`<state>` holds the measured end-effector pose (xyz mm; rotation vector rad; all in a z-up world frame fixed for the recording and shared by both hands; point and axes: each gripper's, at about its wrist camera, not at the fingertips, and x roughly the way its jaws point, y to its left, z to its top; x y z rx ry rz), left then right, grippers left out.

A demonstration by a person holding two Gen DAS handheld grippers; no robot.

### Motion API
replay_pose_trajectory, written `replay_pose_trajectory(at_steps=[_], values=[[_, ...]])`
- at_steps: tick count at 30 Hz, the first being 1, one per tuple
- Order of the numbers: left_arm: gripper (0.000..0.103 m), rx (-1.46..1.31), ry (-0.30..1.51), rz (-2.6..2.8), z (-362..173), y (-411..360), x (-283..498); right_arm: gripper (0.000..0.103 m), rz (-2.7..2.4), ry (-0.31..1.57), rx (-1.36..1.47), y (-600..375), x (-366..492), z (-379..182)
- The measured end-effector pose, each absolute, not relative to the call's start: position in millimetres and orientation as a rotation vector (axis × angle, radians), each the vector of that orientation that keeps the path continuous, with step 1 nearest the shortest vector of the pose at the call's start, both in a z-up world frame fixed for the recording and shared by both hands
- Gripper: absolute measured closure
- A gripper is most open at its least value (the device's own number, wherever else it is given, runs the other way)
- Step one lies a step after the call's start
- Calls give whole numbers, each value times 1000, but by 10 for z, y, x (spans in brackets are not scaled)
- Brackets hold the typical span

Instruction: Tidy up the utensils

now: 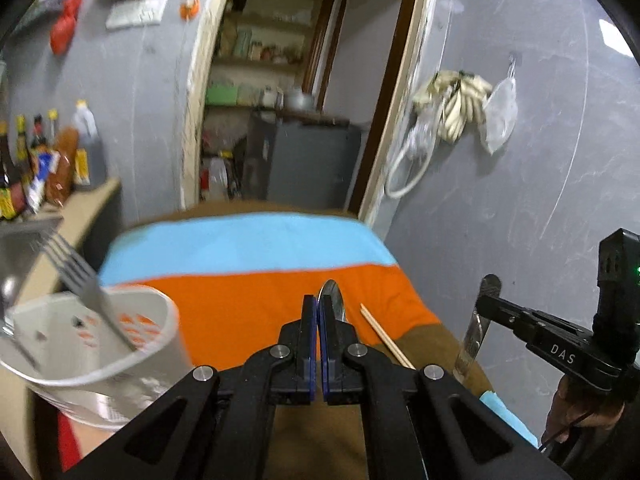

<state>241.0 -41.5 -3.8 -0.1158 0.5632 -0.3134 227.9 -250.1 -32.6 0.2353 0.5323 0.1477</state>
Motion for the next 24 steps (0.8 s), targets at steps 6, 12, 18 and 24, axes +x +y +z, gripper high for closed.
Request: replay_pose_trajectory(at_steps=[6,12,18,24], values=[[101,-131,472,-238,351,128,2221,102,216,386,222,-2018,2234,232],[101,-140,392,-80,640,859,2047,102,328,280,206,-1334,2310,552],[101,-115,342,116,726,1514,2031,102,402,218,203,-732,2435,660],[101,-61,321,238,585,1795,2163,102,409,248,162,-329,2597,492]])
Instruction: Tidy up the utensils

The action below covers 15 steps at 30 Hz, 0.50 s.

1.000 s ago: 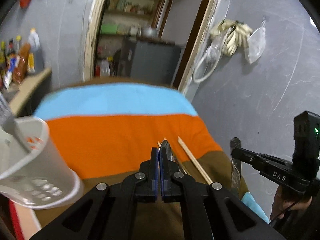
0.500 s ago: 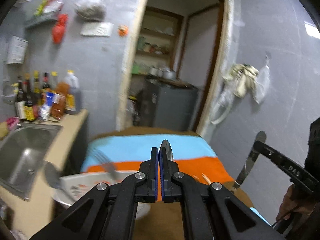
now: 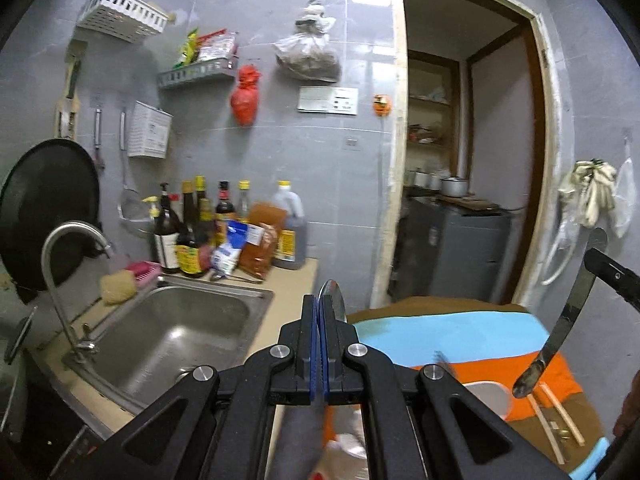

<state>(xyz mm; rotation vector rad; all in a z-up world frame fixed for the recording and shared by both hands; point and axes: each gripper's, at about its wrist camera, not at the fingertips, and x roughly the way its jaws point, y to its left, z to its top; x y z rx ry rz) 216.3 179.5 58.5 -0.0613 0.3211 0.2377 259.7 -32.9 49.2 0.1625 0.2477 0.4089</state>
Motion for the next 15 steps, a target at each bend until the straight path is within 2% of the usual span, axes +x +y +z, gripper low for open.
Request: replay_pose_trajectory(at_steps=[15], values=[[101,81,321,212,186,1445,2440,102,365,386,140,-250,2869,-86]])
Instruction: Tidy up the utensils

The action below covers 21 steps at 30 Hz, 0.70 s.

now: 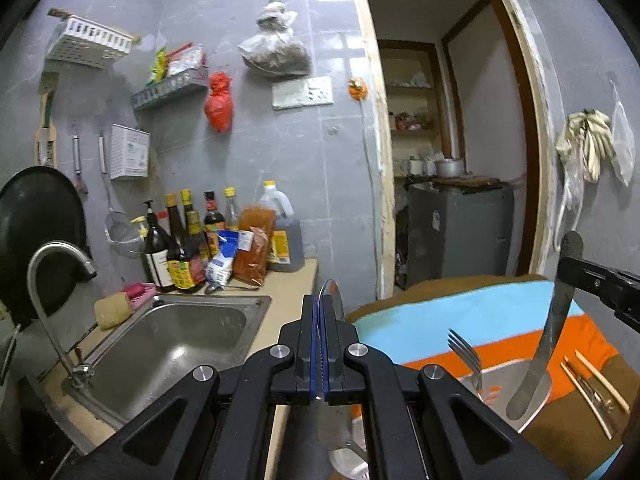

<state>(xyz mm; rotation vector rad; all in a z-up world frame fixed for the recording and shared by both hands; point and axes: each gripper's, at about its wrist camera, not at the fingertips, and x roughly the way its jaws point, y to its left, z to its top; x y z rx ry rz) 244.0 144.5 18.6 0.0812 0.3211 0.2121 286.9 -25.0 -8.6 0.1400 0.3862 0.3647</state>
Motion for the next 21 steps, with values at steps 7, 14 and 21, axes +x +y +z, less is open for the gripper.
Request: replay_pose_trajectory(at_steps=[7,14,21], values=[[98,32,423,117,54,1432,2535,101,374,440,166,-285,2884,-214],[98,-124,504,22,3,1556,2518,95,388,449,166,-314,2861,-215],[77,-218,506,-20,95,1620,2458,56,362,392,198,-503,2724,-56]])
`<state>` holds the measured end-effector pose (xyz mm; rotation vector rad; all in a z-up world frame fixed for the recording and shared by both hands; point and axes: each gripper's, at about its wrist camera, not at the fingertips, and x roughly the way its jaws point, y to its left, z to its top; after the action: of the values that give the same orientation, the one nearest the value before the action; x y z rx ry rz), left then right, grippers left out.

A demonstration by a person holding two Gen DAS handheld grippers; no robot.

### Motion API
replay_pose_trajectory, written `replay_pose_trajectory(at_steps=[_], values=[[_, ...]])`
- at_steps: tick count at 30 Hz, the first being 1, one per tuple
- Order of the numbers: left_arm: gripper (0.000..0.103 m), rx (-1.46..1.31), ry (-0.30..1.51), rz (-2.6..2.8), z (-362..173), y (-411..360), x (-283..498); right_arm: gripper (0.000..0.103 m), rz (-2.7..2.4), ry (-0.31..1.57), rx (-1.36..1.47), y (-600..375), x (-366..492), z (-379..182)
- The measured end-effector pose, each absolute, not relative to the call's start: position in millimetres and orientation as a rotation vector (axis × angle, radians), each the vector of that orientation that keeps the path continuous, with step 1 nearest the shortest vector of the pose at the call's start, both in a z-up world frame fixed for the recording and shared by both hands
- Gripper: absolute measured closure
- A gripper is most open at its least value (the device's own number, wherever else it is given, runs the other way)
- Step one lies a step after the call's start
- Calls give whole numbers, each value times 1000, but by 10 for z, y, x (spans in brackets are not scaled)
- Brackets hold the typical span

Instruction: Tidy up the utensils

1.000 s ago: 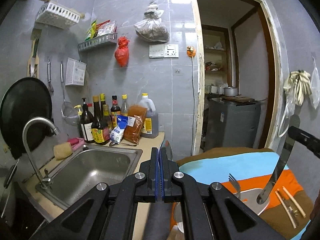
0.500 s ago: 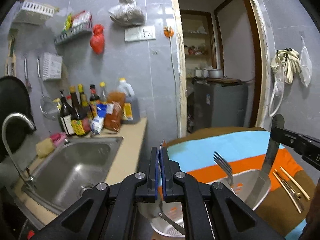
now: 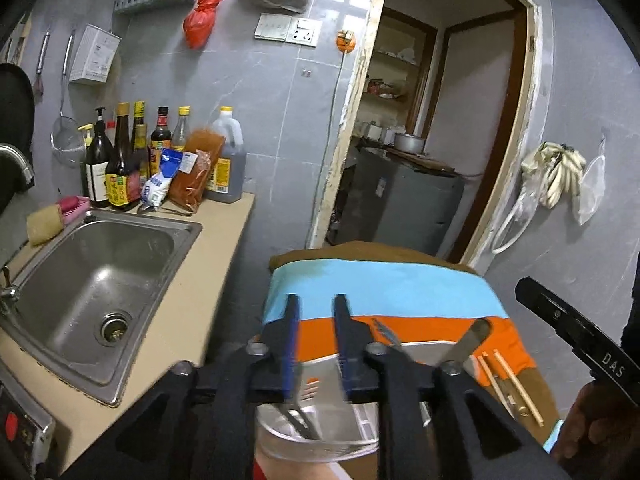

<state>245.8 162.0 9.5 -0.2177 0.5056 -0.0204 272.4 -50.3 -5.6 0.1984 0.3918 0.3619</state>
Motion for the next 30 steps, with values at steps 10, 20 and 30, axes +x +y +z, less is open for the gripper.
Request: replay_pose_trajectory(at_steps=[10,20,30], values=[[14,-237,360,2,452,1314,2245,10,238,236,132,-1029,2349,416],[1,-144,293,6,558,669,2160,2,90,192,35,-1640,2088,689],[1,-92,325,-71,384,-49,2233,2,43,282,42,-2359,2164,454]])
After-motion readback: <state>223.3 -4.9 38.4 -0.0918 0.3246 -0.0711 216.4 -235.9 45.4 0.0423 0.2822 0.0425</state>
